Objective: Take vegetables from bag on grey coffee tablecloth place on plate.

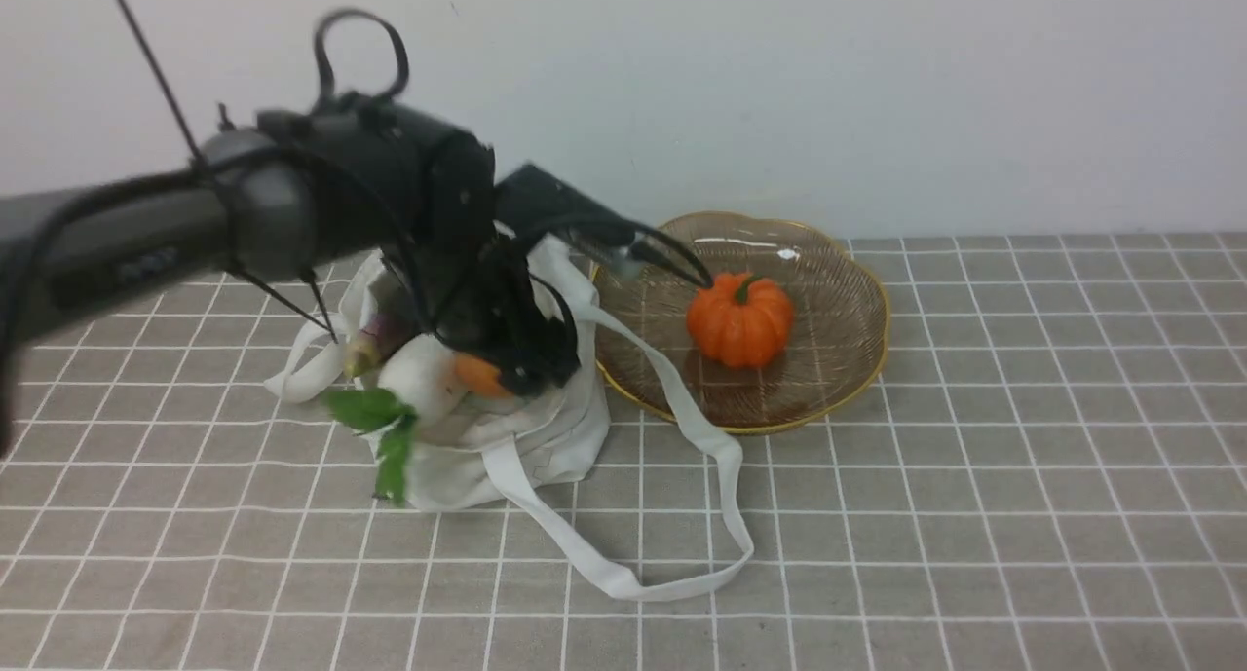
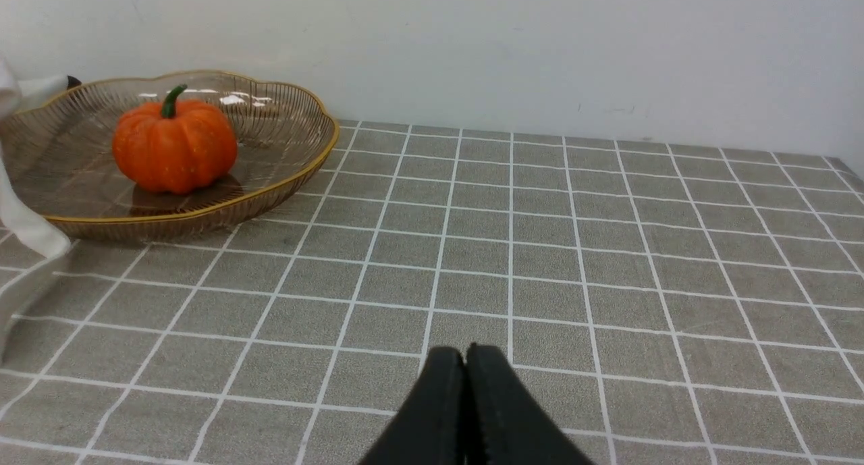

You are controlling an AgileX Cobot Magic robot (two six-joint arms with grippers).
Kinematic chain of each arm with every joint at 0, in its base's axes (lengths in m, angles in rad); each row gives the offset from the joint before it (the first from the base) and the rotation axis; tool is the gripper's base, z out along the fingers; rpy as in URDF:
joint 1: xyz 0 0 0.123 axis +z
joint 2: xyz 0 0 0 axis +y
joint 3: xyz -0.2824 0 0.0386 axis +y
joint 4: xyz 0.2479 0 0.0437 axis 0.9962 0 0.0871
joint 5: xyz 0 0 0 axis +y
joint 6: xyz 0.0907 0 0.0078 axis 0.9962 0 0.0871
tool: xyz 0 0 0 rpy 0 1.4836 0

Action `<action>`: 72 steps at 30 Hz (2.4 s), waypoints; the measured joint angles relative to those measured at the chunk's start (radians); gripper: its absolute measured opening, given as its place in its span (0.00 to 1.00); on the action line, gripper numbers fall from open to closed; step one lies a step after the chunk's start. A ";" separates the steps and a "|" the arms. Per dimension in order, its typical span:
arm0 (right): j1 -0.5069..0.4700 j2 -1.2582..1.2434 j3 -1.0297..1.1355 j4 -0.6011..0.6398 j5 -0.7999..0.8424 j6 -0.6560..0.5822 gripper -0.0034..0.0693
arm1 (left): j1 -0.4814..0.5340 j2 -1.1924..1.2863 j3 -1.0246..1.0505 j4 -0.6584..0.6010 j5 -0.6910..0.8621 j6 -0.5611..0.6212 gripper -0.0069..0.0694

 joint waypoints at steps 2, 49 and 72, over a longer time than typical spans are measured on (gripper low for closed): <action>0.000 0.000 0.000 0.000 0.000 0.000 0.03 | 0.000 -0.074 -0.045 0.066 0.059 -0.012 0.83; 0.000 0.000 0.000 0.000 0.000 0.000 0.03 | -0.001 0.127 -0.322 -0.578 -0.073 0.008 0.94; 0.000 0.000 0.000 0.000 0.001 0.000 0.03 | -0.001 -0.907 0.332 -0.253 0.370 -0.130 0.08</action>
